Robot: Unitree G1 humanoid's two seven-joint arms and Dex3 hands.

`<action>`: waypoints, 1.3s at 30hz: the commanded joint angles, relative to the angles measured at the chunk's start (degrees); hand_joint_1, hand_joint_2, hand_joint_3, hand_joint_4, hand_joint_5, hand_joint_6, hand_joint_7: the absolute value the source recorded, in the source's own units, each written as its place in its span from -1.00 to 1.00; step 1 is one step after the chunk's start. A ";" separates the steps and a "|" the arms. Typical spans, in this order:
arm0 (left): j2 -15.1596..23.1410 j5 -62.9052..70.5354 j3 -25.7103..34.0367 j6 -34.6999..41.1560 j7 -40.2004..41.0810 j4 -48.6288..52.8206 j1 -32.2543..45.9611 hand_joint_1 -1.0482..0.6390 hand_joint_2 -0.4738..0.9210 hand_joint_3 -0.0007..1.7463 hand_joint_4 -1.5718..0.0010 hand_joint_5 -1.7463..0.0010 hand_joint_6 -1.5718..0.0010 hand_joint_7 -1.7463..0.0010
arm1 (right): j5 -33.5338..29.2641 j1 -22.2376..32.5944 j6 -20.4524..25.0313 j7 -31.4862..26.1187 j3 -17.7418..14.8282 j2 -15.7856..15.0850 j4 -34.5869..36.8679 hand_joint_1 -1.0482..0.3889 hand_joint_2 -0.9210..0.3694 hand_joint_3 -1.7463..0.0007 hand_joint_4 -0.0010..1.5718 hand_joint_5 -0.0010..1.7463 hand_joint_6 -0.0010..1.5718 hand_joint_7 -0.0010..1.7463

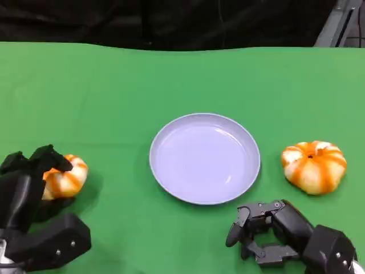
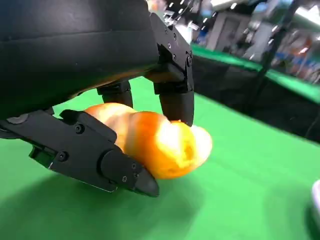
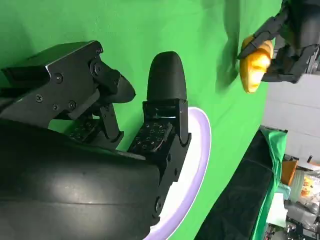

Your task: Grasp the bread from the table and place it into the plate.

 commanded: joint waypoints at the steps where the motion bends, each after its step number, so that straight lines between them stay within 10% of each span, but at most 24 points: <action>1: 2.14 1.29 -0.04 -0.72 2.16 -3.89 1.83 0.26 0.85 -0.99 0.32 -1.00 0.30 -0.71 | 0.67 -0.64 0.28 0.19 -0.59 -0.62 0.33 0.76 -0.56 -0.11 0.24 0.50 0.27 0.05; 22: 1.02 5.24 0.87 0.17 2.67 -22.04 6.84 0.23 0.88 -1.00 0.29 -0.98 0.31 -0.74 | 0.18 -0.85 -0.06 -0.65 -0.41 -0.37 0.42 0.77 -0.56 -0.10 0.25 0.50 0.29 0.05; 39: -1.71 8.32 -2.37 -3.91 2.53 -17.83 -1.04 0.20 0.88 -0.99 0.26 -1.00 0.29 -0.76 | -0.35 -1.37 -0.11 -1.35 -0.32 -0.24 1.05 0.75 -0.55 -0.10 0.27 0.44 0.28 0.04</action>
